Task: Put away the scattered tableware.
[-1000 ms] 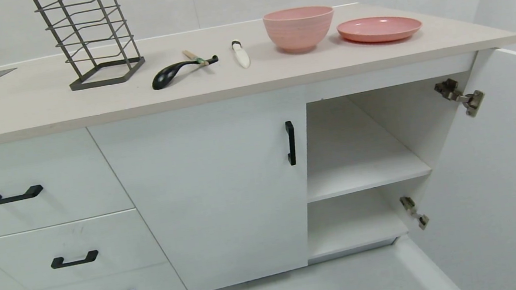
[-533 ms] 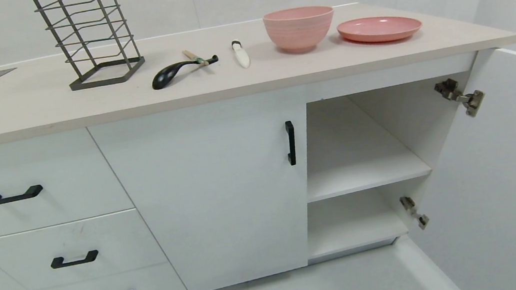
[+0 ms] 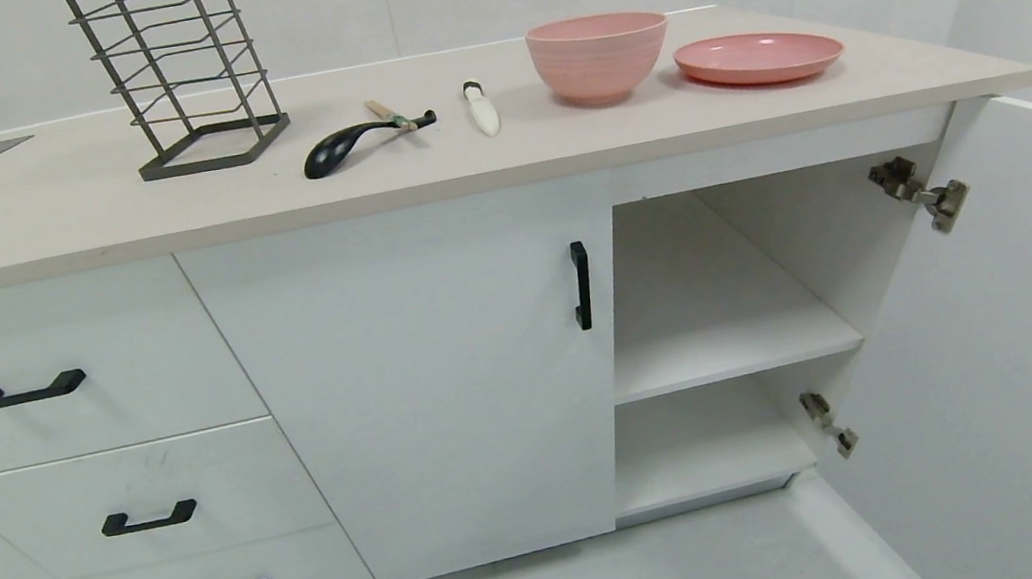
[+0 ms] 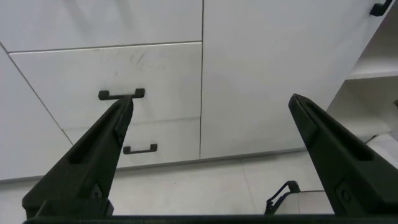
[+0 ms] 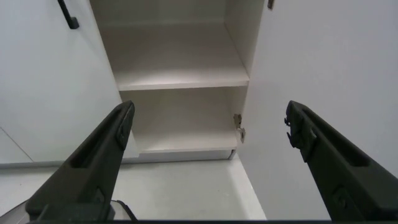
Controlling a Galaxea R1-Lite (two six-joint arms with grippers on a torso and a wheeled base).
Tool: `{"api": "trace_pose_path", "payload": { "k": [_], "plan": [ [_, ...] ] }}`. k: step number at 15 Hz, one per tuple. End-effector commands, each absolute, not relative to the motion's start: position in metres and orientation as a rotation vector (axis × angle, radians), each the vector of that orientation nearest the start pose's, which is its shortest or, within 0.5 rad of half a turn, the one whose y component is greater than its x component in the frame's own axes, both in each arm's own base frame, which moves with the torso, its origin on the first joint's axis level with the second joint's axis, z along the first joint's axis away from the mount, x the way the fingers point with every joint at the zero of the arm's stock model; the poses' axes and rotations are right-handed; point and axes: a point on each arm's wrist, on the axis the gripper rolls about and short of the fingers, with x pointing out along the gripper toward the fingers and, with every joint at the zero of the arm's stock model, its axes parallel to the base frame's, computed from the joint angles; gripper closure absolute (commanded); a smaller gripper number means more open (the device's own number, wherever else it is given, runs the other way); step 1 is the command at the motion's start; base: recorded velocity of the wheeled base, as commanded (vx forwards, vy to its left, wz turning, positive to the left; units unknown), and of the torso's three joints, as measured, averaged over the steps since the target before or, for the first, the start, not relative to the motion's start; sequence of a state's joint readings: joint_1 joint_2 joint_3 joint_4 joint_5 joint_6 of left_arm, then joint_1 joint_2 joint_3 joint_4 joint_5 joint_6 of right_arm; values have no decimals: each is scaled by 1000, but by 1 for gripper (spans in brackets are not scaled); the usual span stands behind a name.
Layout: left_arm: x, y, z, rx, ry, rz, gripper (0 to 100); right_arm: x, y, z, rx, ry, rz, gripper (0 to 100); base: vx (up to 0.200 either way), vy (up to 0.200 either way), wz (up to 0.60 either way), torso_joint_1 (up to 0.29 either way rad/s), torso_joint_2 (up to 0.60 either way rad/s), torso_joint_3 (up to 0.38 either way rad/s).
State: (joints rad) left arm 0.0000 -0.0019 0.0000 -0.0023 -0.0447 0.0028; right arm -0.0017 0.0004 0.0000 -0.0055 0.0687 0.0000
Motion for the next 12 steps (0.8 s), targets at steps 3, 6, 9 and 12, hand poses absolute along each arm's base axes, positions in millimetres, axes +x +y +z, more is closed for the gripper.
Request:
{"api": "trace_pose_path", "payload": {
  "k": [3, 6, 9, 12],
  "plan": [
    [-23, -1, 76, 8, -5, -44, 0, -23, 2, 76, 1, -6, 67, 0, 67, 0, 0, 1, 1, -1],
    [-23, -1, 76, 0, -3, -44, 0, -23, 2, 76, 3, -6, 68, 0, 200, -133, 0, 4, 1, 2],
    [-23, -1, 76, 0, -3, -43, 0, -23, 2, 76, 3, -6, 68, 0, 200, -200, 0, 4, 1, 4],
    [-23, -1, 76, 3, -2, -37, 0, -23, 2, 76, 3, -6, 68, 0, 133, -133, 0, 2, 6, 3]
  ]
}}
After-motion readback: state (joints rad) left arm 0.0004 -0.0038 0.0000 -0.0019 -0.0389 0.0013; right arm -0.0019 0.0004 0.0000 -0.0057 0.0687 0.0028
